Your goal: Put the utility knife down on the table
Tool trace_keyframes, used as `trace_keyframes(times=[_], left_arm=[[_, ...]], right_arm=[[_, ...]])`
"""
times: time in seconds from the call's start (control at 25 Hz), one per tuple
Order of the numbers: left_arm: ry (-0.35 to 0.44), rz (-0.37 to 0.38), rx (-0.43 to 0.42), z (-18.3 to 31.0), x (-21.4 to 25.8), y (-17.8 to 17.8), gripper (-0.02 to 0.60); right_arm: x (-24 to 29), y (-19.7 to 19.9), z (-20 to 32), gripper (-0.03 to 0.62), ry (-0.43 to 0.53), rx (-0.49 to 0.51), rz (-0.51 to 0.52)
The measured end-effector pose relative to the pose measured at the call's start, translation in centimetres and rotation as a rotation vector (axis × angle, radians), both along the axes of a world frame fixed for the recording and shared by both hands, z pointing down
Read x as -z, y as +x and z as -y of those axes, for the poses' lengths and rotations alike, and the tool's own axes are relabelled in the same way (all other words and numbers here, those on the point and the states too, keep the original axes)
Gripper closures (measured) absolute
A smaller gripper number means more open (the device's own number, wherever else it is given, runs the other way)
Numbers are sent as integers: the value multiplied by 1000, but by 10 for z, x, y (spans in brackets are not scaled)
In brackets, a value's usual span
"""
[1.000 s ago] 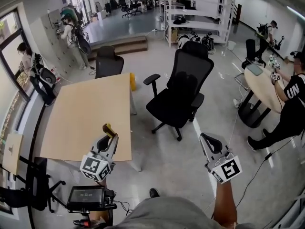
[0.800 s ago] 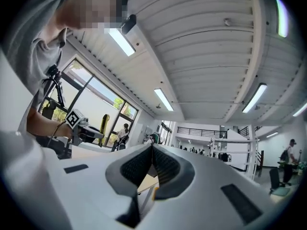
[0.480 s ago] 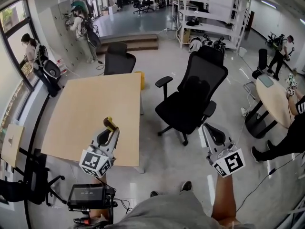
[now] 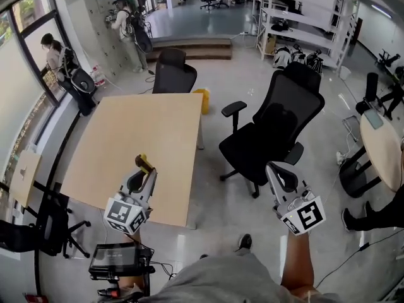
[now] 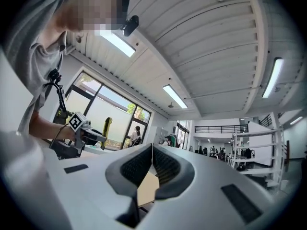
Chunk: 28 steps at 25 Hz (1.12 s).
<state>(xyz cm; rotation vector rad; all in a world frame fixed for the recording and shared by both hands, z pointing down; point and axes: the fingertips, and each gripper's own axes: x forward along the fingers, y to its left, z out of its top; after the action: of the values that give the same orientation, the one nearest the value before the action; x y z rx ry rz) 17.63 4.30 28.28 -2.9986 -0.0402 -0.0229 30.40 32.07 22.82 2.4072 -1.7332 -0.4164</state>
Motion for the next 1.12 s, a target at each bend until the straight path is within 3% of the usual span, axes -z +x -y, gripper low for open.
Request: trace_keyframes(times=[0.6, 0.76, 1.12], left_arm=[[-24, 39, 193, -29, -10, 112, 525], [-35, 52, 250, -30, -14, 117, 525], [-56, 59, 314, 43, -19, 104, 525]], right_arm=[[-19, 159, -3, 585, -2, 204, 63], [-30, 177, 11, 585, -21, 271, 85], [-37, 182, 88, 585, -53, 319, 121]])
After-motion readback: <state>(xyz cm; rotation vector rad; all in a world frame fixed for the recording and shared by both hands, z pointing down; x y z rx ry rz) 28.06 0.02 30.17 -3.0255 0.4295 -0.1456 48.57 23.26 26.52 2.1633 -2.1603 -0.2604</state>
